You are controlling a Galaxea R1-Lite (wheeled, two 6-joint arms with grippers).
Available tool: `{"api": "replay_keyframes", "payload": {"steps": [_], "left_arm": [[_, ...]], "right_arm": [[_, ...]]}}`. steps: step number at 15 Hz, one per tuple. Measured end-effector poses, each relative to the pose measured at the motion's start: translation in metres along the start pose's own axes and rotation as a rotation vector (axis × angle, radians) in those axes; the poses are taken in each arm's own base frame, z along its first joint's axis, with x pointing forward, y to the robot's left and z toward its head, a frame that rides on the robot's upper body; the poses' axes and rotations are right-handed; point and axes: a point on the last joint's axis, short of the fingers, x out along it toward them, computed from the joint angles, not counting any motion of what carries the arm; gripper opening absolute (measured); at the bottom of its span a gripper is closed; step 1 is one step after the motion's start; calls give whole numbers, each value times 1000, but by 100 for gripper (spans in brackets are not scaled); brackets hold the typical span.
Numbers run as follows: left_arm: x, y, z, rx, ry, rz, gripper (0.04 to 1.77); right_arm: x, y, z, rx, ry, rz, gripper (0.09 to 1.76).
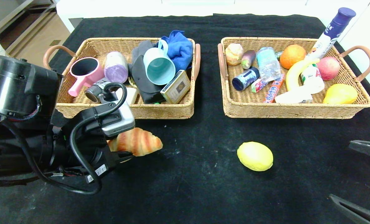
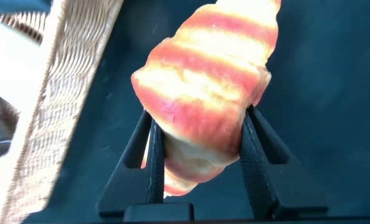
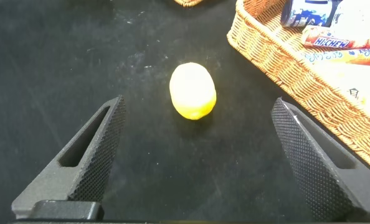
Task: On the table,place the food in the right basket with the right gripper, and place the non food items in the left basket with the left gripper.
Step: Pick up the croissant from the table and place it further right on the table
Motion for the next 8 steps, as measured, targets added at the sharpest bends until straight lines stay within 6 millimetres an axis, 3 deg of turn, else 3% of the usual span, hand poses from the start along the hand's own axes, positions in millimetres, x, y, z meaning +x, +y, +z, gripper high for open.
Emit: {"api": "replay_keyframes", "payload": {"steps": [4, 8], "left_arm": [[-5, -20, 36, -200, -88, -32, 76], [-4, -44, 66, -230, -152, -115, 76]], "right_arm": [[-2, -1, 3, -2, -14, -13, 171], [-10, -5, 13, -7, -45, -100, 171]]}}
